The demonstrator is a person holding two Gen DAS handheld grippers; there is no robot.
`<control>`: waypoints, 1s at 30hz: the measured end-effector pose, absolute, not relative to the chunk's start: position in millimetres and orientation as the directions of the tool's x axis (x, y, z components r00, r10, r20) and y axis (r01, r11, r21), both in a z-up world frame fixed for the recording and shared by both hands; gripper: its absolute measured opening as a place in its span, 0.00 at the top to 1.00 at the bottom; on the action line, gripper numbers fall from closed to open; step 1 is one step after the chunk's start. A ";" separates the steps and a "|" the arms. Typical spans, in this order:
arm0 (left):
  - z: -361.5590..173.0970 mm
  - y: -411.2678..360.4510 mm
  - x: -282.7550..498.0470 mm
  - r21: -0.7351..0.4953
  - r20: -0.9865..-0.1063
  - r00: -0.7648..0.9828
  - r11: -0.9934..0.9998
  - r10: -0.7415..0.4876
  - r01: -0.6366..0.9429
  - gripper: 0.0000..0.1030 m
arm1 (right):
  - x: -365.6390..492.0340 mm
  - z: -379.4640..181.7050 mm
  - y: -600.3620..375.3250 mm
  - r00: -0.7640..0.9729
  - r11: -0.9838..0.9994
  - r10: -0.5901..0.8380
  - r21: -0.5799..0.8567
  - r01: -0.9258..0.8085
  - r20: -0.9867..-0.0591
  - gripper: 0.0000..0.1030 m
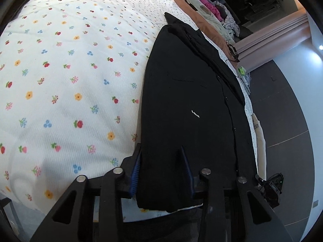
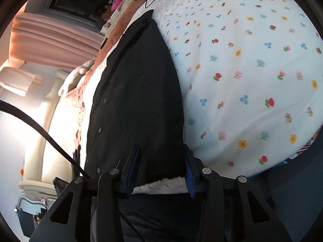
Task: Fold large clothes
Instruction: 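Grasp the hem of the shirt strip with both grippers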
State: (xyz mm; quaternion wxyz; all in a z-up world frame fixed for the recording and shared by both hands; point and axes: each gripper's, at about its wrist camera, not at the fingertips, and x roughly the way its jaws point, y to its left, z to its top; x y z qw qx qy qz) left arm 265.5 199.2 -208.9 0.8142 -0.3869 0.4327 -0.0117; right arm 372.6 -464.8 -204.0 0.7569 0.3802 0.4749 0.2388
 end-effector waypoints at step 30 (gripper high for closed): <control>-122.7 180.0 200.8 -0.556 -0.620 0.746 0.807 -0.242 -0.200 0.87 | 318.1 -134.8 -451.6 0.547 0.622 0.725 0.738 -0.260 -0.419 0.94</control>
